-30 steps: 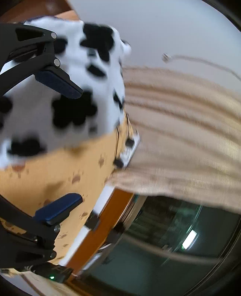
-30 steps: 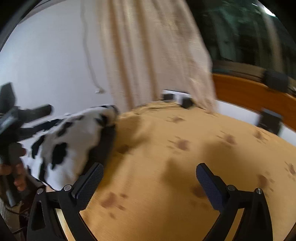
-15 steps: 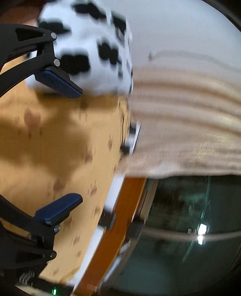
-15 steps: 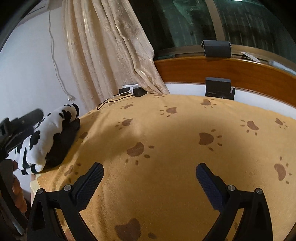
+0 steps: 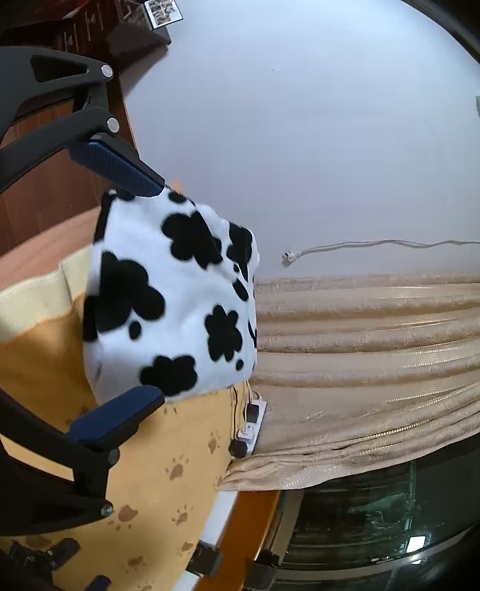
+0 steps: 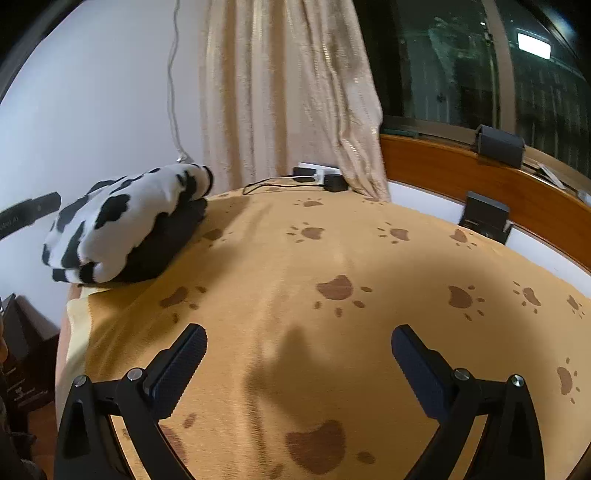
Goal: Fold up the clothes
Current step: 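Withdraw both open grippers from the placed fleece bundle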
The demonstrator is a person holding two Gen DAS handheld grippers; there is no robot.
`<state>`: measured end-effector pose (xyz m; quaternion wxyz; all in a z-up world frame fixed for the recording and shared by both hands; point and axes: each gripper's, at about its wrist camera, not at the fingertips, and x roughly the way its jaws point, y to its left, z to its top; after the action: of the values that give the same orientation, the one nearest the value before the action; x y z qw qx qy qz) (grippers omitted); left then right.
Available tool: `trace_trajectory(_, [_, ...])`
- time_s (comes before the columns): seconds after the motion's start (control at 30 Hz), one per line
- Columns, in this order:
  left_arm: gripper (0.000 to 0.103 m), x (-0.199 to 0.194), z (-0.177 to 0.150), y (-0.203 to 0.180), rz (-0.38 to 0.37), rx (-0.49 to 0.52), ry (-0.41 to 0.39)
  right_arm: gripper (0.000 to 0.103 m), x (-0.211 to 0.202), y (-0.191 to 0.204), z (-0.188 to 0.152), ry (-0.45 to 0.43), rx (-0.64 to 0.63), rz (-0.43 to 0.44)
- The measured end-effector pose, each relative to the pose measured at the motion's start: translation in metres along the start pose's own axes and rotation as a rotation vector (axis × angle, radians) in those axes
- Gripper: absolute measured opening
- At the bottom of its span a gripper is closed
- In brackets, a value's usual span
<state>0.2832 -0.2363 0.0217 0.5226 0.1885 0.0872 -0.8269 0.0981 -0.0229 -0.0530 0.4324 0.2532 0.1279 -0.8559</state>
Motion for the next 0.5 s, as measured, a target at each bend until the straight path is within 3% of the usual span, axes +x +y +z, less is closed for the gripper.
trace_trajectory(0.2, [0.103, 0.004, -0.003, 0.01, -0.045, -0.026, 0.045, 0.102, 0.0, 0.013, 0.013, 0.026, -0.014, 0.075])
trace_trajectory(0.3, [0.103, 0.004, -0.001, 0.016, -0.064, -0.053, 0.044, 0.102, -0.006, 0.031, 0.03, -0.007, -0.065, 0.086])
trace_trajectory(0.5, [0.103, 0.008, 0.0, 0.02, -0.011, -0.035, 0.035, 0.102, -0.013, 0.082, 0.044, -0.069, -0.224, 0.105])
